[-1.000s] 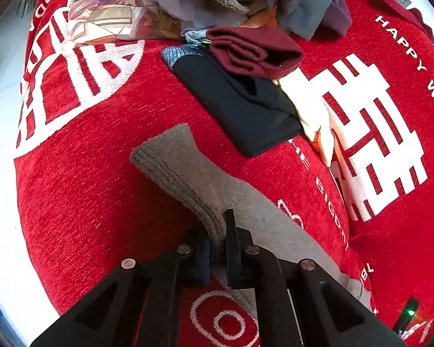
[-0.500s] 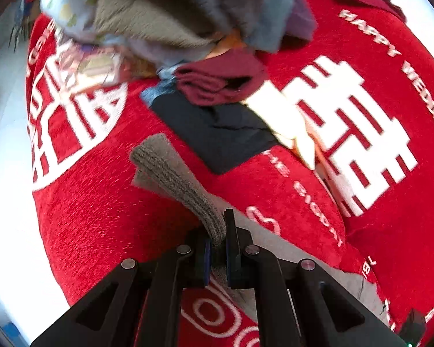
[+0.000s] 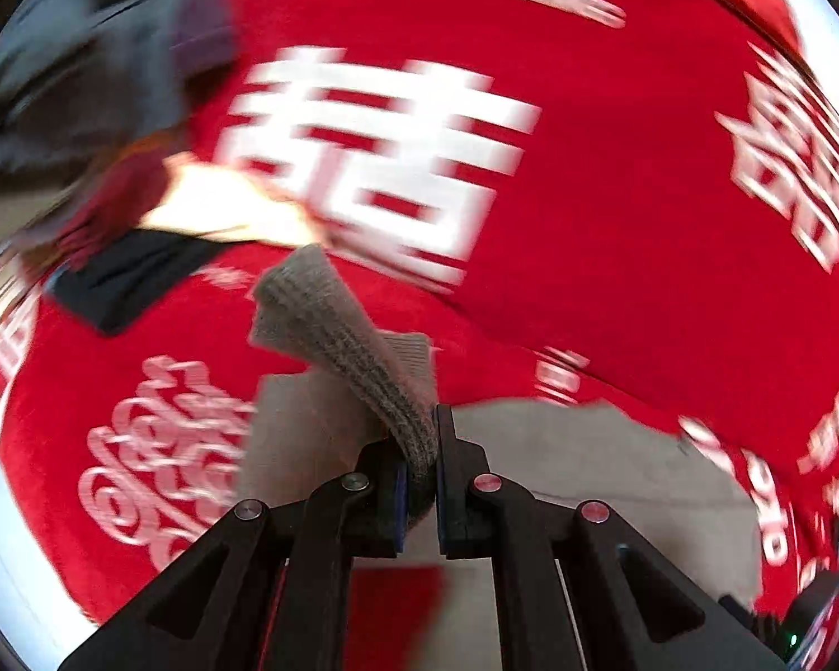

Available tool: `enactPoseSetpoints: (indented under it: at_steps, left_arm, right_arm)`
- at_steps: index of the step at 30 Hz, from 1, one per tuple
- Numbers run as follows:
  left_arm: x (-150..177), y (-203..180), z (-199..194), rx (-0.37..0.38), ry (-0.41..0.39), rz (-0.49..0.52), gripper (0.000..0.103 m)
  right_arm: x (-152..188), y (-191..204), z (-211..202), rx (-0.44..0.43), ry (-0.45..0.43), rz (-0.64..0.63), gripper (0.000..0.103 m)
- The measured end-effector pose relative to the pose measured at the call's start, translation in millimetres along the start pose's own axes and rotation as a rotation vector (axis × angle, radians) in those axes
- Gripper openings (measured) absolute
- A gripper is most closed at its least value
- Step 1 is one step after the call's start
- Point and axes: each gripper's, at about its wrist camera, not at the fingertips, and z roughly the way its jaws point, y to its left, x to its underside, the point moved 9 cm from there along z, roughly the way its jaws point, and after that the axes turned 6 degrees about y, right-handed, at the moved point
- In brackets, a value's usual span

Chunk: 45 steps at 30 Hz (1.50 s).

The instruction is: Fold small clothes

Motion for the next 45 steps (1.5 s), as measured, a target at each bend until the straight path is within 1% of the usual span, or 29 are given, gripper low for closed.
enactPoseSetpoints:
  at_steps: [2, 3, 5, 6, 7, 9, 13, 15, 18, 21, 26, 29, 32, 33, 34, 35, 36, 37, 38, 41, 44, 45]
  left_arm:
    - [7.3, -44.0, -0.5, 0.019, 0.006, 0.063, 0.008]
    - [13.2, -73.1, 0.1, 0.033, 0.014, 0.1, 0.008]
    - [21.6, -110.6, 2.7, 0.051, 0.026, 0.145, 0.008]
    - [29.4, -137.2, 6.2, 0.059, 0.036, 0.179, 0.008]
    - [35.3, -153.3, 9.5, 0.064, 0.045, 0.199, 0.008]
    - [52.1, -192.7, 22.4, 0.076, 0.081, 0.242, 0.008]
    - [88.0, -249.5, 52.0, 0.073, 0.145, 0.322, 0.008]
    - [106.0, -271.1, 66.3, 0.061, 0.171, 0.359, 0.008]
    - [127.6, -292.2, 87.0, 0.039, 0.206, 0.4, 0.008]
    - [143.7, -309.9, 98.4, 0.018, 0.219, 0.445, 0.008]
    - [154.3, -329.2, 105.2, 0.017, 0.221, 0.477, 0.008]
    - [162.4, -336.4, 107.6, 0.03, 0.228, 0.493, 0.009]
    - [173.5, -334.5, 117.2, 0.036, 0.297, 0.493, 0.009]
    - [175.8, -333.3, 119.4, 0.041, 0.318, 0.494, 0.015]
    - [177.8, -334.9, 120.4, 0.06, 0.329, 0.494, 0.04]
    - [178.1, -335.3, 118.4, 0.083, 0.341, 0.49, 0.076]
    - [176.1, -334.1, 115.2, 0.091, 0.336, 0.482, 0.087]
    - [170.6, -331.6, 107.9, 0.096, 0.301, 0.47, 0.092]
    - [166.2, -330.1, 100.7, 0.108, 0.273, 0.469, 0.092]
    - [160.0, -321.2, 80.5, 0.188, 0.284, 0.489, 0.092]
    - [147.5, -294.3, 66.4, 0.209, 0.26, 0.448, 0.092]
    - [141.9, -278.5, 64.9, 0.199, 0.251, 0.427, 0.092]
  right_arm:
    - [5.5, -31.0, -5.4, 0.008, -0.017, 0.038, 0.096]
    - [8.7, -44.5, -7.6, 0.015, -0.023, 0.053, 0.096]
    - [14.8, -64.8, -10.2, 0.026, -0.032, 0.076, 0.096]
    - [16.4, -71.8, -9.6, 0.029, -0.036, 0.085, 0.096]
    - [22.5, -83.2, -11.4, 0.033, -0.039, 0.096, 0.096]
    - [29.2, -102.6, -10.1, 0.039, -0.039, 0.119, 0.096]
    - [41.2, -129.8, 0.4, 0.025, -0.029, 0.176, 0.096]
    - [45.0, -139.3, 8.5, 0.02, -0.024, 0.194, 0.096]
    - [51.7, -151.5, 16.0, 0.012, -0.016, 0.216, 0.096]
    - [55.7, -161.8, 21.1, -0.007, -0.026, 0.24, 0.096]
    - [53.6, -162.6, 19.3, -0.01, -0.049, 0.235, 0.096]
    - [53.4, -162.2, 18.4, -0.014, -0.057, 0.231, 0.095]
    - [54.6, -162.9, 16.8, -0.01, -0.06, 0.23, 0.095]
    - [55.0, -163.1, 15.4, -0.01, -0.063, 0.23, 0.095]
    - [55.6, -163.9, 14.4, -0.012, -0.063, 0.233, 0.095]
    - [56.7, -164.4, 12.8, -0.017, -0.063, 0.237, 0.096]
    - [57.1, -165.1, 11.4, -0.018, -0.064, 0.239, 0.096]
    - [58.0, -166.1, 9.7, -0.017, -0.066, 0.24, 0.096]
    - [58.8, -166.4, 7.5, -0.017, -0.068, 0.24, 0.096]
    - [57.7, -169.2, -0.6, -0.029, -0.089, 0.245, 0.096]
    - [51.9, -168.9, -7.1, -0.059, -0.114, 0.25, 0.096]
    - [45.9, -167.8, -9.7, -0.077, -0.127, 0.252, 0.096]
